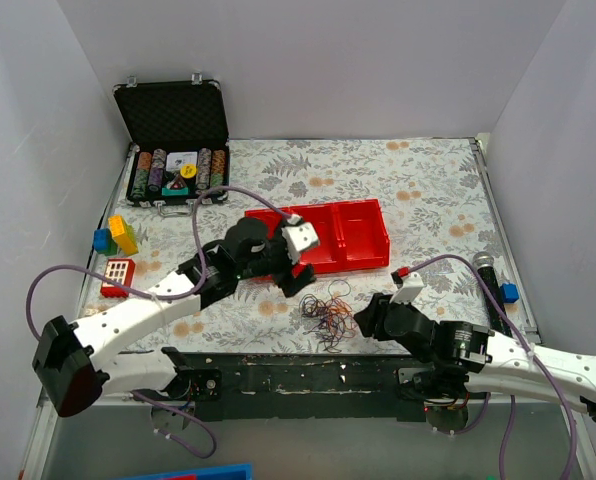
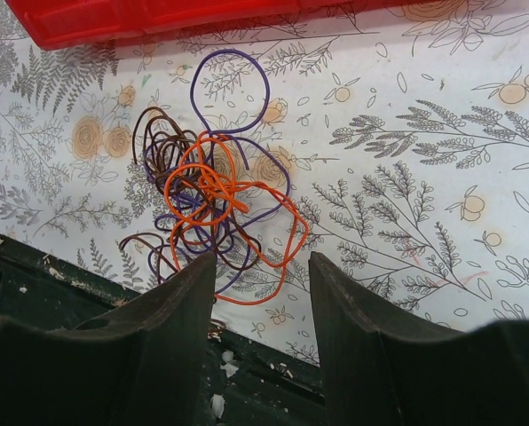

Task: Untangle the cables

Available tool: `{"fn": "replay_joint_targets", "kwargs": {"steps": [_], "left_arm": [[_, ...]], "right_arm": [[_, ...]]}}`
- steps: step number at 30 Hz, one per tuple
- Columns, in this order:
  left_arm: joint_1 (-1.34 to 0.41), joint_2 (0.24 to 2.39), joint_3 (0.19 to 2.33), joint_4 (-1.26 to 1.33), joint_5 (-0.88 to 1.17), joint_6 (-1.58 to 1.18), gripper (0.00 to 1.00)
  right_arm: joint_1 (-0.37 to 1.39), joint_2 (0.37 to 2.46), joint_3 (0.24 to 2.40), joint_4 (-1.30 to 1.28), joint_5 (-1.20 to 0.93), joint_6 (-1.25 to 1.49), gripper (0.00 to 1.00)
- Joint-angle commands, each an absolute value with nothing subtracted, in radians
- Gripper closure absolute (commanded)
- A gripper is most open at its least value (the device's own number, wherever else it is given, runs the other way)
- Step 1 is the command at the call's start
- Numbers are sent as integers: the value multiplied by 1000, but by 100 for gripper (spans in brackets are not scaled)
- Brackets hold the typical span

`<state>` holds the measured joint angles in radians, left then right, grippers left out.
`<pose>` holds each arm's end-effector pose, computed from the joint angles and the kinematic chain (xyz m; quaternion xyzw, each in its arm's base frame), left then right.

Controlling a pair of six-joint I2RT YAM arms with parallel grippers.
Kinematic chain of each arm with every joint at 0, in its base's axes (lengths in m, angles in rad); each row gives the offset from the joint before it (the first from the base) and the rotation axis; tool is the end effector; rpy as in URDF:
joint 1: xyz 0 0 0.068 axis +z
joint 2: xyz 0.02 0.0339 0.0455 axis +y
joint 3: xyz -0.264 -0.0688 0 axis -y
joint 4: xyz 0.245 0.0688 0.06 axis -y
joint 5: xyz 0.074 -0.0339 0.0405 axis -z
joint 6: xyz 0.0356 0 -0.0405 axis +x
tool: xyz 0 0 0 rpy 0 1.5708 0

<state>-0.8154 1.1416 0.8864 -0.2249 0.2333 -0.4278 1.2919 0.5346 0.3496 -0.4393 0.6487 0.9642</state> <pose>0.1714 -0.1940 0.2996 0.2228 0.8216 -0.3809 0.3609 0.0558 0.1169 0.2021 0.0057 0.8561 0.2688 0.4414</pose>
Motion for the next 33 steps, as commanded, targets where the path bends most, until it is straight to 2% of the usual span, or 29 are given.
{"fn": "replay_joint_targets", "kwargs": {"steps": [1,7,12,17,23,28,33], "left_arm": [[-908,1222,854,-198,348,-449,22],[-919,1399,925,-144,321,-466,22],[-919,1480,968,-126,336,-433,12],[-917,1538,1008,-100,363,-414,10],[-910,1598,1054,-135,451,-348,18],[-910,1647,1068,-143,428,-252,28],[-893,1684,1121,-188,478,-166,43]], "right_arm": [[1298,508,376,-469,689,985,46],[1298,459,365,-492,681,992,46],[1298,436,356,-492,686,996,46],[1298,426,354,-480,670,979,46],[1298,397,344,-469,661,974,46],[1298,364,347,-477,664,956,46],[1298,338,341,-480,664,956,46]]}}
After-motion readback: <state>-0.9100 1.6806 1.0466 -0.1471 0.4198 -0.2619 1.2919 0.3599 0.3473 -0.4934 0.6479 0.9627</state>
